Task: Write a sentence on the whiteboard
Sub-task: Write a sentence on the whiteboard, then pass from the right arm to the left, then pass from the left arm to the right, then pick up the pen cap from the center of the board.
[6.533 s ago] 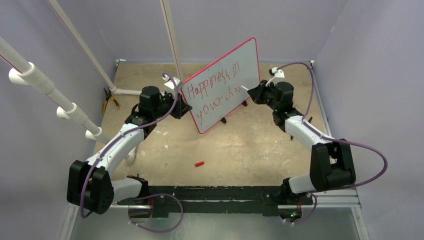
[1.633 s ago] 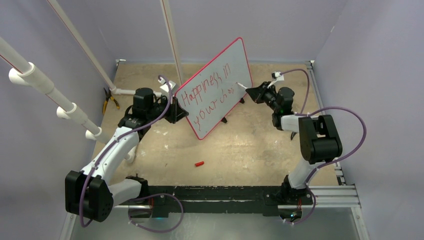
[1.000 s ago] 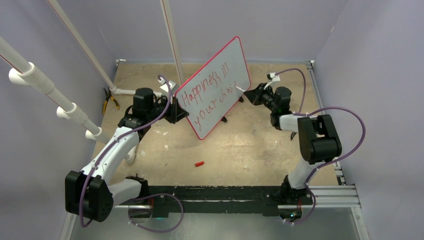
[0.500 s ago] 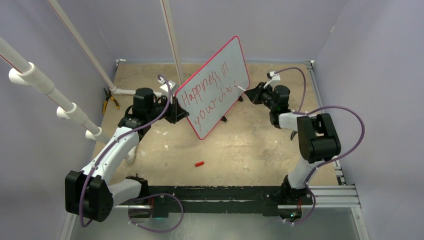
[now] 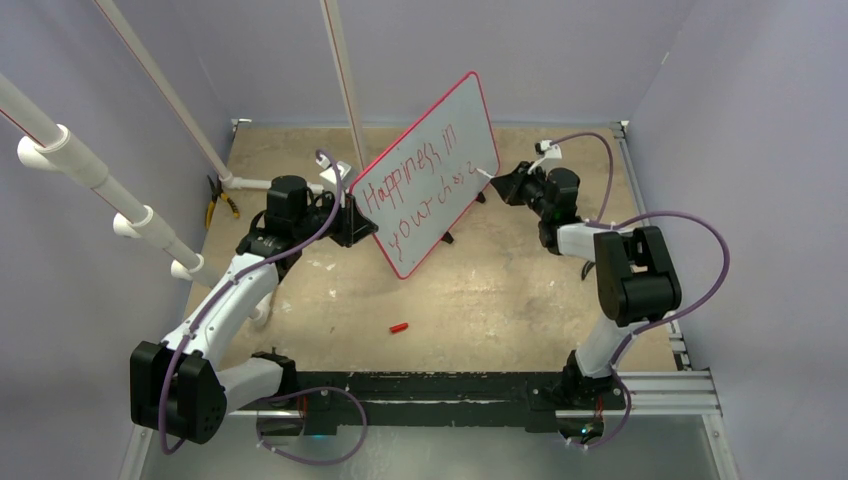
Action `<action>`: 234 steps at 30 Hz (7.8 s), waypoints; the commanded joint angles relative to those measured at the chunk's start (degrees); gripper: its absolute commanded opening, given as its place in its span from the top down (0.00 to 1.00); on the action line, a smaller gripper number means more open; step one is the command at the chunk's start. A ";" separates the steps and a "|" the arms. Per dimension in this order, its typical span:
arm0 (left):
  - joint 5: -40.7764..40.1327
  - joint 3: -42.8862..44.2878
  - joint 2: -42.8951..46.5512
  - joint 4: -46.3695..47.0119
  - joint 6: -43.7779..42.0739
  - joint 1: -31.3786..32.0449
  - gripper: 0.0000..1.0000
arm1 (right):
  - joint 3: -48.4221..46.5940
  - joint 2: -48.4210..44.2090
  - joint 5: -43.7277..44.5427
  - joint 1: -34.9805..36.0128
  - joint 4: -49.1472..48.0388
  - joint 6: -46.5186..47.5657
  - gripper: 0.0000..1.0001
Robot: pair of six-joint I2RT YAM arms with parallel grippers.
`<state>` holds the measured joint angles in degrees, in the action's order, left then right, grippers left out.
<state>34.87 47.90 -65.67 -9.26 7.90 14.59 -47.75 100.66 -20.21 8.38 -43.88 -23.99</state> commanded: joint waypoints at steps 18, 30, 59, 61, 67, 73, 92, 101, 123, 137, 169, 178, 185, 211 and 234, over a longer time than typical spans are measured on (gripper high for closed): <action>-2.41 0.35 0.99 1.87 -2.52 -0.53 1.00 | 2.21 -4.60 9.12 0.92 0.66 -3.08 1.00; -1.72 0.46 0.43 1.94 -2.71 -0.53 1.00 | -0.13 -1.58 6.57 0.91 0.70 -2.56 1.00; -8.03 0.17 4.70 1.77 -3.13 -0.53 0.61 | 4.72 -13.07 17.00 0.93 4.20 -4.95 1.00; -10.15 -0.37 7.15 2.25 -3.32 -0.53 0.45 | 5.03 -15.89 17.21 0.93 5.77 -4.53 1.00; -20.81 -2.82 15.51 3.05 -4.17 -0.53 0.32 | 3.41 -23.71 11.31 0.93 15.21 -1.76 1.00; -30.80 -4.37 24.60 4.68 -6.53 1.84 0.38 | 0.09 -29.85 -2.63 1.09 28.87 2.60 1.00; -10.84 11.87 7.73 -6.51 -13.76 29.13 0.40 | -3.21 -37.80 -23.22 12.37 54.38 15.60 1.00; -6.77 8.93 -0.57 -5.15 -14.44 31.45 0.36 | -6.38 -33.50 -21.18 21.61 58.29 20.08 1.00; -6.22 4.94 -3.19 -4.66 -14.45 31.51 0.58 | -11.21 -31.23 -27.68 25.14 62.50 22.74 1.00; -7.93 1.08 -0.28 0.62 -7.79 31.98 1.00 | -11.74 -33.27 -24.42 25.62 56.61 17.93 0.51; -19.87 -18.50 5.52 40.00 22.79 31.99 1.00 | 8.12 -36.77 -18.84 25.10 16.30 -8.10 0.35; -18.29 -18.59 5.36 38.77 21.40 31.91 1.00 | 9.29 -33.87 -18.80 25.24 12.13 -10.03 0.44; -17.33 -18.02 4.17 38.18 20.86 31.98 1.00 | 8.46 -30.96 -19.95 25.52 10.08 -10.52 0.62; -24.85 -24.26 9.17 17.01 26.20 31.98 0.43 | 9.28 -47.12 4.55 25.63 26.91 0.98 1.00; -36.80 -23.73 6.52 -0.87 21.88 43.81 0.52 | 12.31 -51.73 5.19 25.63 28.13 2.37 1.00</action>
<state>2.26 20.73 -58.06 -8.60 31.68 57.06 -36.03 50.06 -15.57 33.87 -15.31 -22.85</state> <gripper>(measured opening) 0.477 0.082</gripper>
